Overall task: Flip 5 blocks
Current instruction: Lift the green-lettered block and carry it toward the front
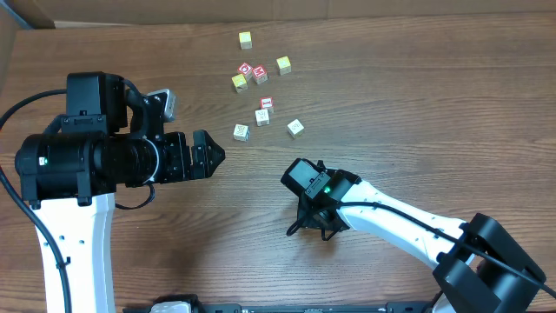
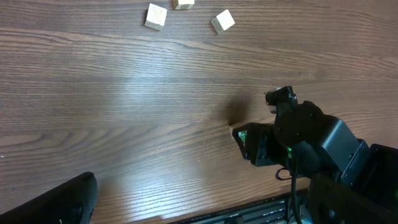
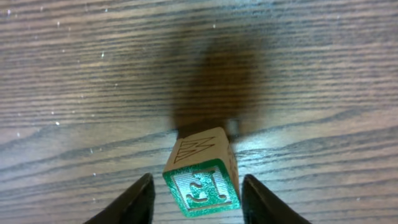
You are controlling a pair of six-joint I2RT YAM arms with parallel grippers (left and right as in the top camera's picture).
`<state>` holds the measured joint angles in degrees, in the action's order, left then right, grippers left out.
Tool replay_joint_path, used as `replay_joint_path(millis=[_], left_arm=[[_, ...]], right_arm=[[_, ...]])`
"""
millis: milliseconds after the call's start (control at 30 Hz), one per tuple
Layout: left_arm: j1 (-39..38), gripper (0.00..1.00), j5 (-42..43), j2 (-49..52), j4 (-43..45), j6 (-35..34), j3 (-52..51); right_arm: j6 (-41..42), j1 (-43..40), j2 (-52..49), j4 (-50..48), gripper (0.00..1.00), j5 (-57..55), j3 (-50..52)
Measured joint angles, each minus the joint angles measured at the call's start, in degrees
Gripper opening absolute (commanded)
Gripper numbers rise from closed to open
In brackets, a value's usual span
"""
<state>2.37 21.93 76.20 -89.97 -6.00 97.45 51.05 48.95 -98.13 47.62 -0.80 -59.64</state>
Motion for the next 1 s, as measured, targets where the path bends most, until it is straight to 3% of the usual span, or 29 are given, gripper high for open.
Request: replay_joint_path(millis=[500, 633, 933, 1000], left_arm=[[0.00, 1.00, 0.00, 0.00, 0.00, 0.00, 0.02], [0.00, 1.00, 0.00, 0.00, 0.00, 0.00, 0.02], [0.00, 1.00, 0.00, 0.00, 0.00, 0.00, 0.02], [0.00, 1.00, 0.00, 0.00, 0.00, 0.00, 0.02]], right_arm=[[-0.09, 1.29, 0.00, 0.04, 0.41, 0.83, 0.00], [-0.07, 1.38, 0.00, 0.00, 0.33, 0.83, 0.00], [-0.07, 1.40, 0.00, -0.55, 0.33, 0.83, 0.00], [-0.09, 1.40, 0.00, -1.18, 0.41, 0.83, 0.00]])
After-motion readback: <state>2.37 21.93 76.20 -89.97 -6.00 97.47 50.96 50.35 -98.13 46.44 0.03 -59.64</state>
